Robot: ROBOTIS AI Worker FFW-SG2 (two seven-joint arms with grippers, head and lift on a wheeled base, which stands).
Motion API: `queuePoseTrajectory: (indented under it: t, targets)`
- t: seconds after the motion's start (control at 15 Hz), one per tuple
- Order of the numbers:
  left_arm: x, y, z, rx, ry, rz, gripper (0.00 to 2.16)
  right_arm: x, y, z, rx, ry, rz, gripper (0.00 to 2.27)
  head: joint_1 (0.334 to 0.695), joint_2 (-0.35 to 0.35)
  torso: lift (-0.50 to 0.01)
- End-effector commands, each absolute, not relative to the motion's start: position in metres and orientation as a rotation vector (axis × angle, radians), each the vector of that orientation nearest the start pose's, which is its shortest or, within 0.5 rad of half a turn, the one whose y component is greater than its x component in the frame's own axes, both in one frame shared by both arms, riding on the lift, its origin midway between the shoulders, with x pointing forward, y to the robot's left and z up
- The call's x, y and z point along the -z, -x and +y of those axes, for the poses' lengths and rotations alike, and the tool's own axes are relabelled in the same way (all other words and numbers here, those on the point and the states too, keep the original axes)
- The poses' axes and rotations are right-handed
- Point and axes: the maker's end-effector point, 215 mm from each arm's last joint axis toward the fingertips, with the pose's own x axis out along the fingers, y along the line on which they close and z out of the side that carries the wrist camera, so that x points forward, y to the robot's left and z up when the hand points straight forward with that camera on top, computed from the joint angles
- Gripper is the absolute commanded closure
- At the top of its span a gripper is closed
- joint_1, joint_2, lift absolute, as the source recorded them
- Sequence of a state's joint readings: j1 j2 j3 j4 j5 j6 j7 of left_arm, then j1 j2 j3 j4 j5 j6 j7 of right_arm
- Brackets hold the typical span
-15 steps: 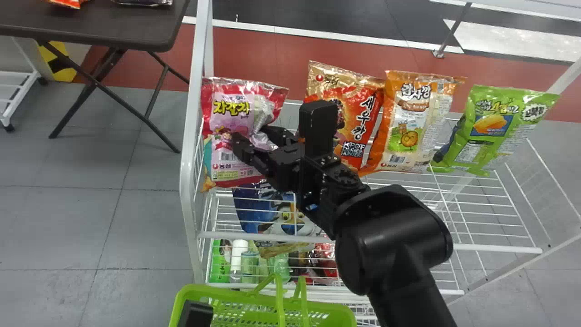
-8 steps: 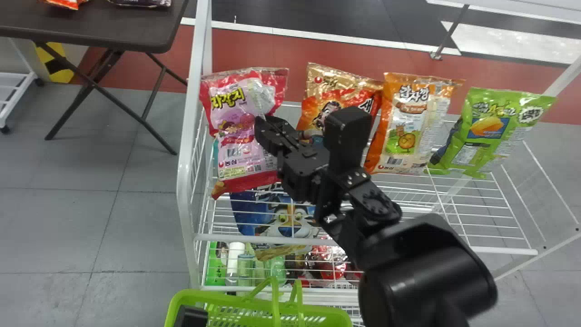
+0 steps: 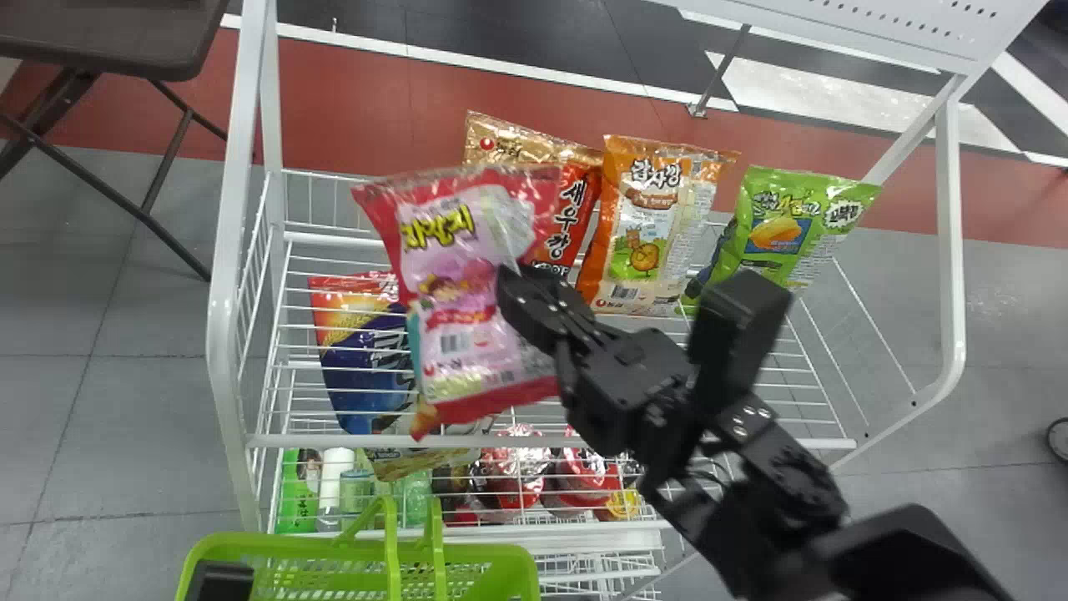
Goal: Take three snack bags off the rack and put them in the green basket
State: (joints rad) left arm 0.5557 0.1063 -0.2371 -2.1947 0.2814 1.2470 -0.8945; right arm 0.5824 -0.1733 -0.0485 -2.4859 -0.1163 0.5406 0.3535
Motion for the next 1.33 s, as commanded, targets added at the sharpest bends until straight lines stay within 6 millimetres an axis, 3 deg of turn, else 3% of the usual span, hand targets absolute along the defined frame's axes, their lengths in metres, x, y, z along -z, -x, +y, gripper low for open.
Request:
queuePoseTrajectory:
  t: [0.0,0.2,0.47,0.67,0.87,1.0,1.27]
  targets:
    - [0.444,-0.147,-0.052,1.193,0.671,1.099,1.45,0.296,-0.369,-0.195,-0.431,-0.002,0.308,2.19,0.695,-0.35,-0.026]
    - [0.438,-0.155,-0.051,1.183,0.687,1.067,1.45,0.314,-0.326,-0.215,-0.478,-0.027,0.449,2.19,0.695,-0.35,-0.026]
    - [0.425,-0.161,-0.054,1.186,0.69,1.027,1.45,0.349,-0.288,-0.25,-0.473,-0.086,0.627,2.19,0.695,-0.35,-0.026]
    - [0.42,-0.163,-0.056,1.19,0.687,1.008,1.45,0.382,-0.264,-0.251,-0.532,-0.173,0.725,2.19,0.695,-0.35,-0.026]
    - [0.411,-0.158,-0.056,1.206,0.69,1.002,1.45,0.423,-0.254,-0.238,-0.571,-0.241,0.776,2.19,0.695,-0.35,-0.026]
    - [0.408,-0.156,-0.055,1.212,0.689,1.006,1.45,0.439,-0.255,-0.221,-0.605,-0.279,0.784,2.19,0.695,-0.35,-0.026]
    - [0.402,-0.151,-0.057,1.23,0.69,1.009,1.45,0.458,-0.232,-0.149,-0.755,-0.354,0.836,2.18,0.695,-0.35,-0.026]
